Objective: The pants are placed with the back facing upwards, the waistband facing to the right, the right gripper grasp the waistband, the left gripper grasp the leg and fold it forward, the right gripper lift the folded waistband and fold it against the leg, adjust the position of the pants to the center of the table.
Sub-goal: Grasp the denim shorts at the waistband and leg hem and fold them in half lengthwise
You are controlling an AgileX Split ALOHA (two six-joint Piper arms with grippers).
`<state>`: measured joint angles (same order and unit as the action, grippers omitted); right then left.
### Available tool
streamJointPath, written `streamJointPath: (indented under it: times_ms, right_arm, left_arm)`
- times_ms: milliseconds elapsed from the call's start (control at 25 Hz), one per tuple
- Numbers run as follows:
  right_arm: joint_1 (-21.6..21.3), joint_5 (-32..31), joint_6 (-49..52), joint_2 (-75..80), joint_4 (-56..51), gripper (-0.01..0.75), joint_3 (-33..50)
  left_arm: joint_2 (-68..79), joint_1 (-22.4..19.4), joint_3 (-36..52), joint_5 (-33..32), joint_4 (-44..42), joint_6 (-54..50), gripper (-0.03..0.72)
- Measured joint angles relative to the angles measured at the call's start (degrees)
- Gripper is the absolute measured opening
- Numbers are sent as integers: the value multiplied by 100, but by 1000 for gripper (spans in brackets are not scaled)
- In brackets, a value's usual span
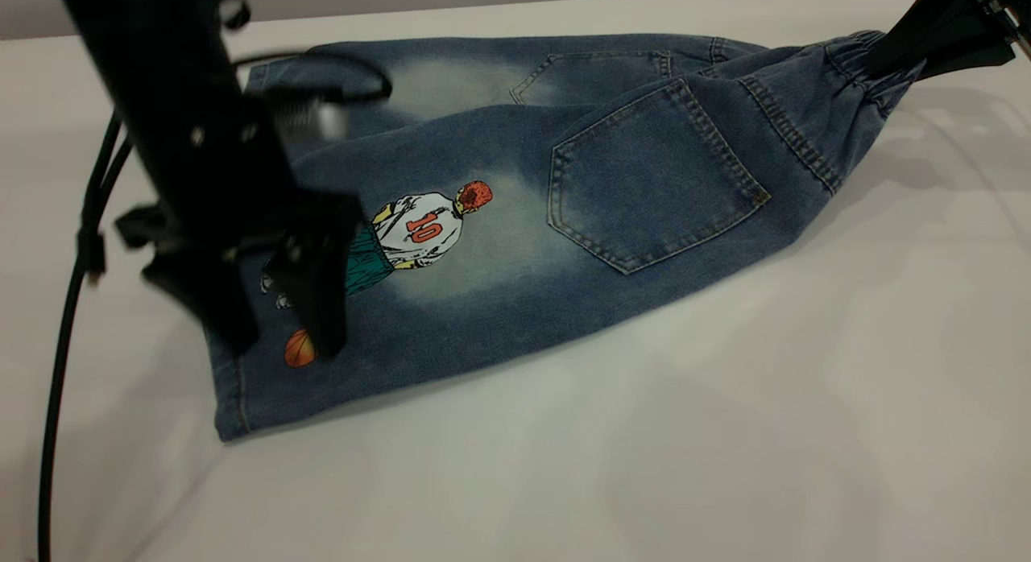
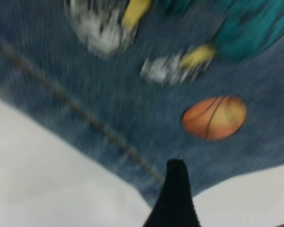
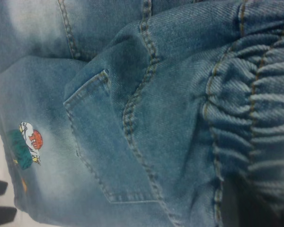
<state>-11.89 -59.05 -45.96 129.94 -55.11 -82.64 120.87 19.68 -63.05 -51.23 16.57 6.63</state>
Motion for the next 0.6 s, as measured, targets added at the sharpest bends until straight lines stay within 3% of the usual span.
streamJointPath:
  times_ms: [440, 600]
  right_arm:
    - [0, 0, 0, 0, -5, 32, 0]
    - [0, 0, 0, 0, -10, 32, 0]
  left_arm:
    - [-677, 0, 1053, 1370, -41, 48, 548]
    - [-671, -5, 1055, 1400, -50, 55, 548]
